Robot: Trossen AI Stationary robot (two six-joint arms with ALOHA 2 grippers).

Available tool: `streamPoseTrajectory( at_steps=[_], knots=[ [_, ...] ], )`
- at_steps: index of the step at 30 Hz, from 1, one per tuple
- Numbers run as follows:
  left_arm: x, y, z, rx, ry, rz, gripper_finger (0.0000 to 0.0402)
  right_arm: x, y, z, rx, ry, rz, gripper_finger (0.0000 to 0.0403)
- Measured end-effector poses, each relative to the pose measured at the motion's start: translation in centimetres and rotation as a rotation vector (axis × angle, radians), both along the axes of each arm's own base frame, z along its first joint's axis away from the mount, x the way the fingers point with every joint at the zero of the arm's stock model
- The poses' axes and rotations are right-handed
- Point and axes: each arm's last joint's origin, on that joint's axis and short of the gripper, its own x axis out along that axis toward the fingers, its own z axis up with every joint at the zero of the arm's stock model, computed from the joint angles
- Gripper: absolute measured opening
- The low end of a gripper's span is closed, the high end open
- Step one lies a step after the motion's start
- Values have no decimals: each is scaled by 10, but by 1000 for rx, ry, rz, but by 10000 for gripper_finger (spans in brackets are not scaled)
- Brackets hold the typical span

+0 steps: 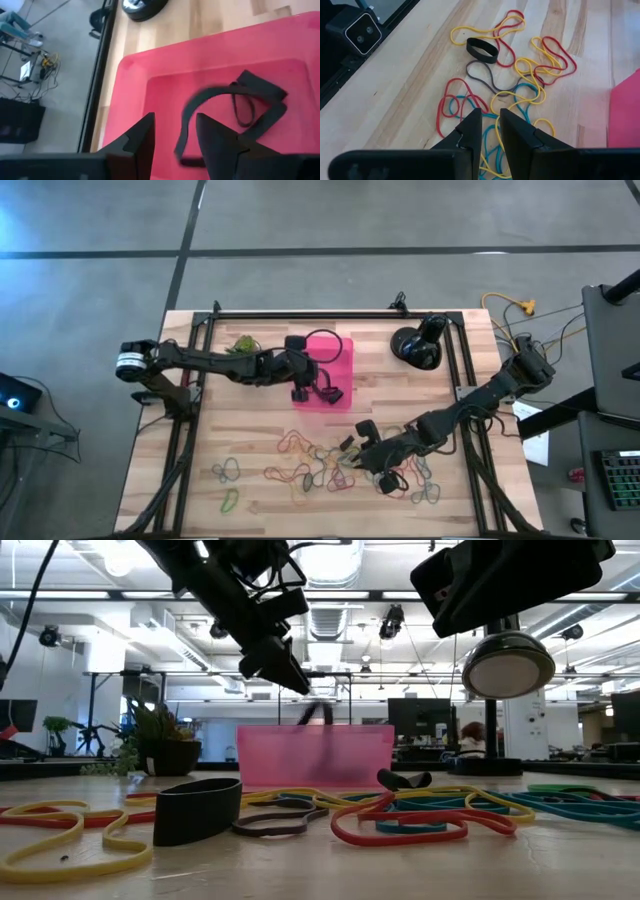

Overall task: Pick and place rubber bands into bin
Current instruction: Put the black rubber bands into the pink bin

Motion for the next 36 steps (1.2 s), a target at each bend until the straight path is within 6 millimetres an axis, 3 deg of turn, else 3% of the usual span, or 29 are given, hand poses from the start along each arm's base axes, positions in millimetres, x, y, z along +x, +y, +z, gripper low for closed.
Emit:
streamPoseTrajectory(
  at_steps=[10,14,20,28,36],
  knots=[
    [-1,-3,0,-24,1,13,128,4,-1,-2,-27,-31,-38,63],
    [-10,-11,-4,-95,72,50,128,15,-5,-21,-135,-39,-73,61],
    [-28,-33,-9,-206,166,108,128,27,-17,-46,-197,49,-99,63],
    [-48,-70,-18,-246,177,38,128,33,-28,-46,-118,63,-190,75],
    [-64,-92,-17,-276,118,13,128,37,-29,-57,-89,94,-178,128]
  ],
)
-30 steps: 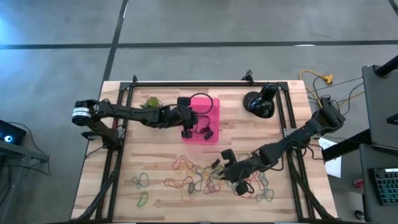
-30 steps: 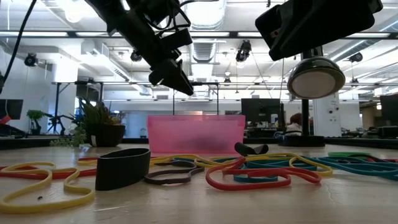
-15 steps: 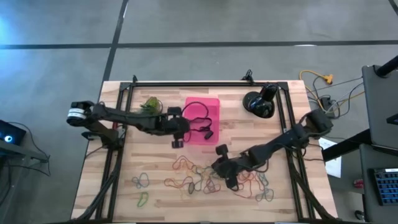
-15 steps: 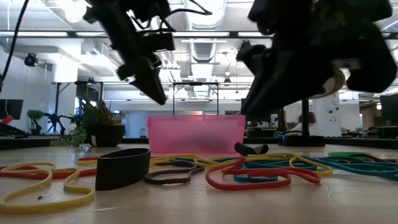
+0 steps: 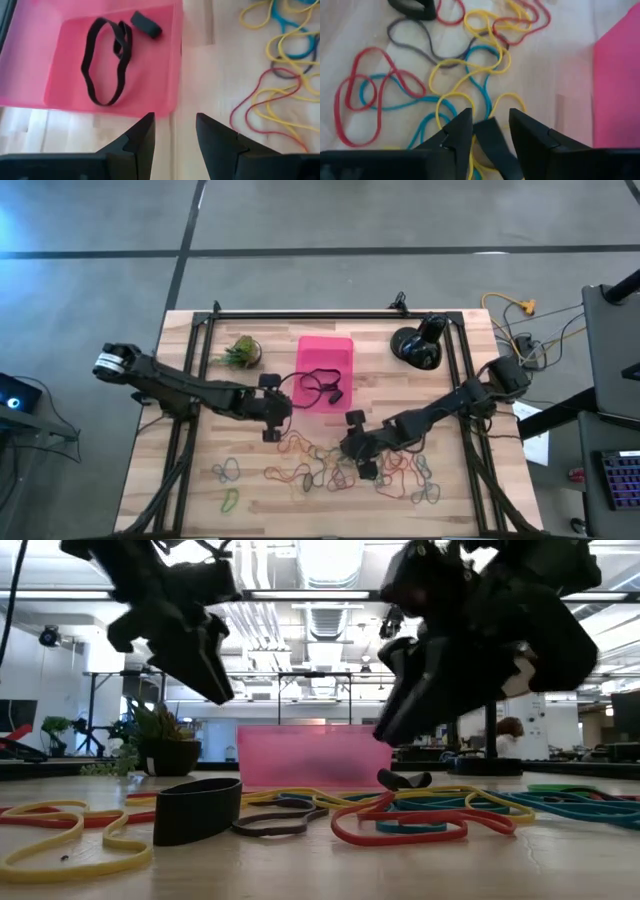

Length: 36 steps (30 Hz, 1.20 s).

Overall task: Pick and place rubber bands into bin
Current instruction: Put the black rubber bands into the pink bin

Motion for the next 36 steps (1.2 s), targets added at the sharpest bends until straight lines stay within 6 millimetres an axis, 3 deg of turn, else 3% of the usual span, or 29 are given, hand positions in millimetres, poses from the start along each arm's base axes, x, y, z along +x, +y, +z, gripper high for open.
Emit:
streamPoseTrajectory(
  at_steps=[8,19,30,36],
  knots=[
    [-2,-7,4,1,-61,-22,128,3,-2,-10,-26,25,4,163],
    [-2,-7,3,1,-61,-24,128,6,-5,-22,-28,60,-23,168],
    [-2,-8,3,0,-60,-25,128,5,-6,-15,-27,58,-26,125],
    [-2,-8,3,0,-60,-25,128,-3,-8,-15,12,135,-115,96]
  ],
)
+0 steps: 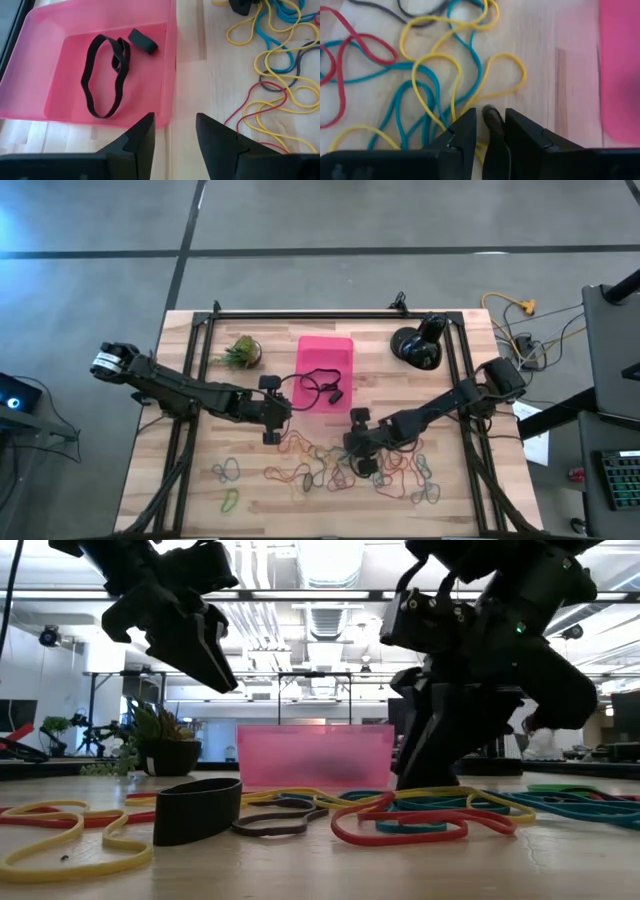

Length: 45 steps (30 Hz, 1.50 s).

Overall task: Pick and place rubber bands into bin
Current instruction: Put the black rubber bands into the pink bin

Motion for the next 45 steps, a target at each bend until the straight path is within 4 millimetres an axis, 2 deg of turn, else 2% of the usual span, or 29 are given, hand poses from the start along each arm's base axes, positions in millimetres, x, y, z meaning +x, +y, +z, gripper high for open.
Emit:
streamPoseTrajectory(
  at_steps=[8,17,20,26,33,39,45],
  knots=[
    [0,0,0,0,1,0,128,-2,-2,-2,-11,28,-6,89],
    [0,0,0,0,1,0,128,2,0,4,-48,18,58,17],
    [0,0,-1,0,2,0,128,7,2,9,-53,-1,74,11],
    [0,0,-1,0,2,0,128,17,5,28,-97,-12,121,9],
    [0,0,-1,0,2,0,128,33,5,63,-316,-41,110,9],
    [0,0,-1,0,2,0,128,45,-7,91,-602,-77,10,9],
    [-2,0,-4,3,13,0,128,56,-40,98,-609,-69,-86,9]
  ],
)
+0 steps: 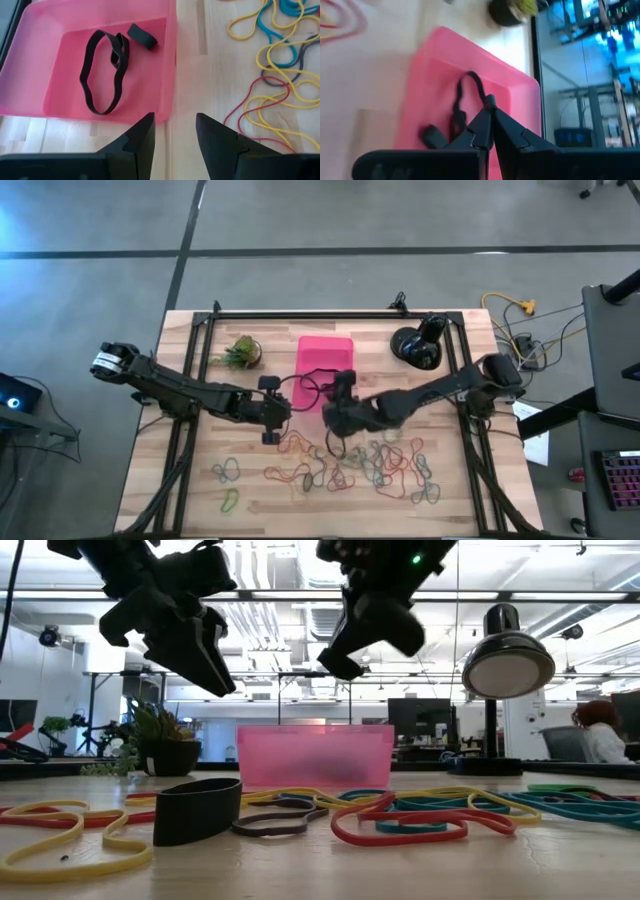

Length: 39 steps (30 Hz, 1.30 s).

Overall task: Pick and place rubber bands into bin
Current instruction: Put the black rubber bands into the pink bin, then put the blue rubber bands into the pink bin

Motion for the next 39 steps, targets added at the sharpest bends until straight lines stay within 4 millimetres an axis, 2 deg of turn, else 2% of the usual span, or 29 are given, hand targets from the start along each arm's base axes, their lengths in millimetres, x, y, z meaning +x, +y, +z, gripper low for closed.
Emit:
streamPoseTrajectory(
  at_steps=[5,9,16,24,29,34,39],
  knots=[
    [-2,1,-5,3,14,1,128,1,-36,-9,24,-1,-119,9],
    [-2,1,-5,2,10,1,128,0,-61,-18,107,0,-179,10],
    [-1,0,-4,-3,-8,0,128,-6,-82,-34,221,13,-233,42],
    [0,0,-4,-3,-10,0,128,-7,-82,-37,230,7,-228,102],
    [-2,0,-7,-37,3,-4,128,-7,-79,-37,237,2,-232,119],
    [-6,-1,-15,-127,30,6,128,-8,-60,-27,237,-12,-174,119],
    [-14,0,-29,-173,68,52,128,-17,-30,-12,233,-9,-77,110]
  ],
)
